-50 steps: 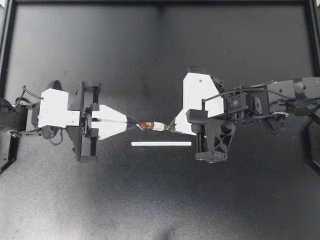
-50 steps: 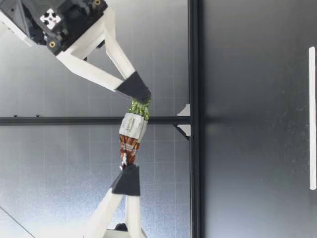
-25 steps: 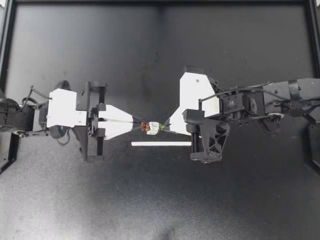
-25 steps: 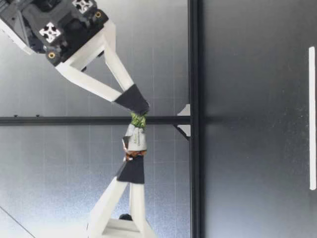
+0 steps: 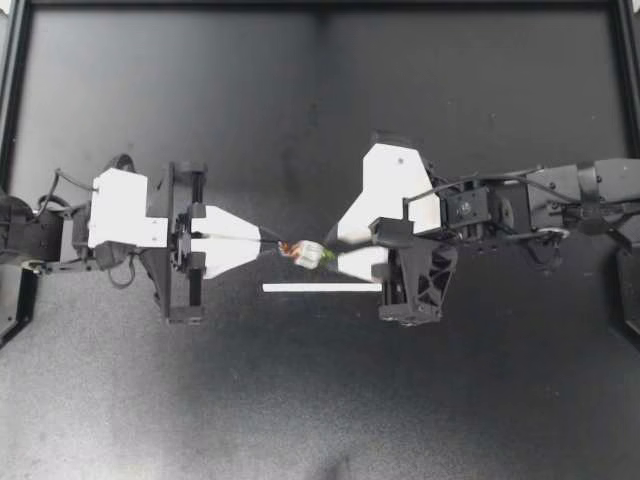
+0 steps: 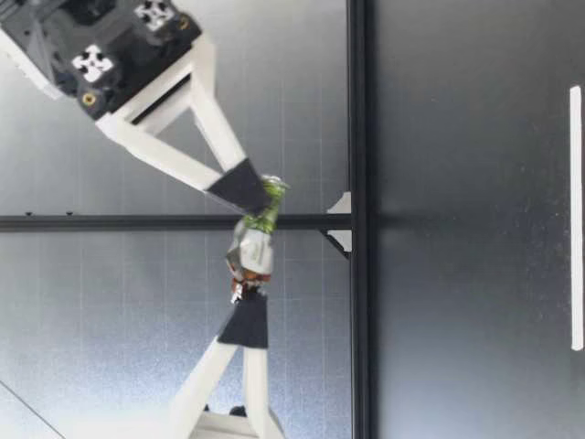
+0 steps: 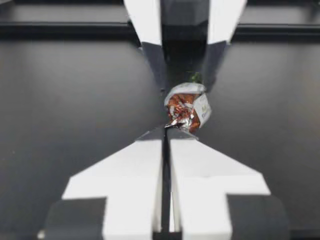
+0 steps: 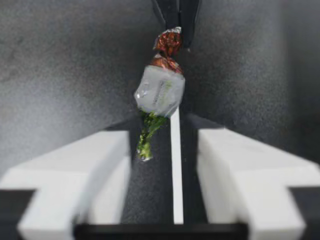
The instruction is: Pick up the candy and unwrap it.
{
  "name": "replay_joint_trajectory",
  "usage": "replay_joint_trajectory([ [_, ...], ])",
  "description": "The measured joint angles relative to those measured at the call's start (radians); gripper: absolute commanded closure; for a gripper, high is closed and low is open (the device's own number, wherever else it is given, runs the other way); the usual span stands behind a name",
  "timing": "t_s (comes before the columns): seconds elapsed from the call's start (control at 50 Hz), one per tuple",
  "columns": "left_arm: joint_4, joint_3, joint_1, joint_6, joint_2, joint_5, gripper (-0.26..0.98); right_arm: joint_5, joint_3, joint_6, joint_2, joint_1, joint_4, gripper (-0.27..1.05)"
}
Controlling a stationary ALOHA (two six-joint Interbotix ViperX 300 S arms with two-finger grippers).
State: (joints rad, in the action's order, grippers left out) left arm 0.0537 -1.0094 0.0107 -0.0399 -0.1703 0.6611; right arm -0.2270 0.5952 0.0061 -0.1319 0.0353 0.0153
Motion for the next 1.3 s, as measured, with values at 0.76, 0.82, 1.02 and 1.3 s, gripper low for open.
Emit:
replay_joint_trajectory([
  [0.76,-0.044,-0.003,0.002,-0.031,0.000,0.058,0.88,0.439,0.127,0.138,0.018,-0.002,0.002,0.27],
  [0.82,-0.046,-0.003,0.002,-0.041,0.000,0.061,0.88,0.439,0.127,0.144,0.023,-0.002,0.002,0.28],
  [1.02,-0.049,-0.003,0.002,-0.052,0.000,0.063,0.88,0.439,0.127,0.156,0.023,-0.002,0.002,0.32],
  [1.3,-0.051,-0.003,0.002,-0.060,0.002,0.063,0.88,0.439,0.126,0.156,0.029,-0.002,-0.011,0.71],
])
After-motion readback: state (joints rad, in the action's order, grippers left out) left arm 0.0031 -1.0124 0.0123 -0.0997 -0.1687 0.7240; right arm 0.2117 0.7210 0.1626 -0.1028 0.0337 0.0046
